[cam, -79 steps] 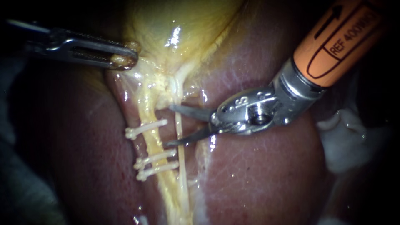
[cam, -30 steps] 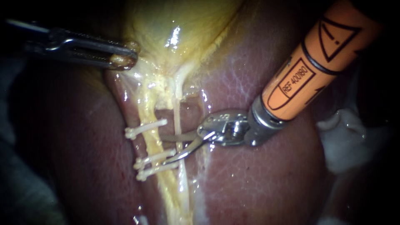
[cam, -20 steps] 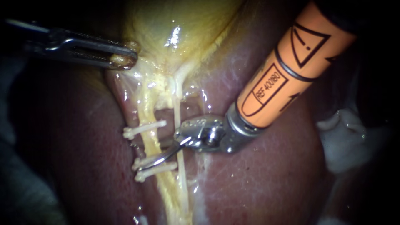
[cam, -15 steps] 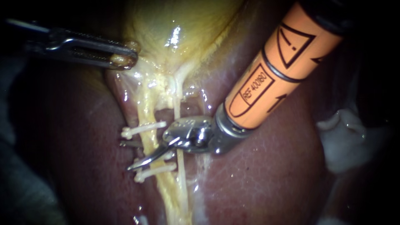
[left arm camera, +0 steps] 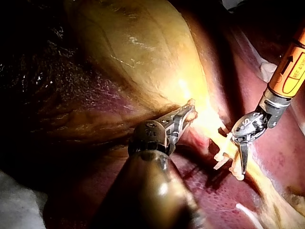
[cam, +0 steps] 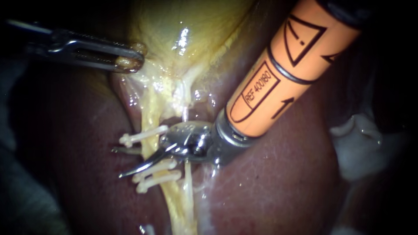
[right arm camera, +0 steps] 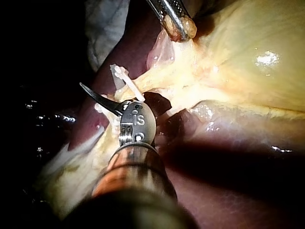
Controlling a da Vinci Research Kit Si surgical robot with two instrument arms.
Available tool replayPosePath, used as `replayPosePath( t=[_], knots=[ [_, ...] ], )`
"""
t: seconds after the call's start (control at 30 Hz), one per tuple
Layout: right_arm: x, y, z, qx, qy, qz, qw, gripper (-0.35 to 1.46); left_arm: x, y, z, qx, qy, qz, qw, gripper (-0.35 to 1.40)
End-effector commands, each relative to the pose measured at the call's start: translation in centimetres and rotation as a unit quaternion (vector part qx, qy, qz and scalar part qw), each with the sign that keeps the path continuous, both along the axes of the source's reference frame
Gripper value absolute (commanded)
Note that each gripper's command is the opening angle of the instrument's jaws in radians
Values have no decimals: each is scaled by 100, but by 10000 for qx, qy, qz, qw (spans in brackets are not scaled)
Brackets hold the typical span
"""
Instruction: Go to the cutting position left tube
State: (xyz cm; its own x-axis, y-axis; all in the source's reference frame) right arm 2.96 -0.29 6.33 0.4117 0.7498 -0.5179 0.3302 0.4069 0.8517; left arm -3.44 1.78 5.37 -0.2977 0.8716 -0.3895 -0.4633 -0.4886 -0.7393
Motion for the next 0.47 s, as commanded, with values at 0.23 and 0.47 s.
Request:
replayPosePath(
  t=[0.23, 0.47],
  knots=[
    [1, 1, -16, 57, 61, 20, 10000, 144, 0, 0, 0, 2, 0, 0, 10000, -35],
    [1, 0, -13, 43, 43, 79, 10000, 142, 0, 0, 0, 3, 0, 1, 10000, -35]
  ],
)
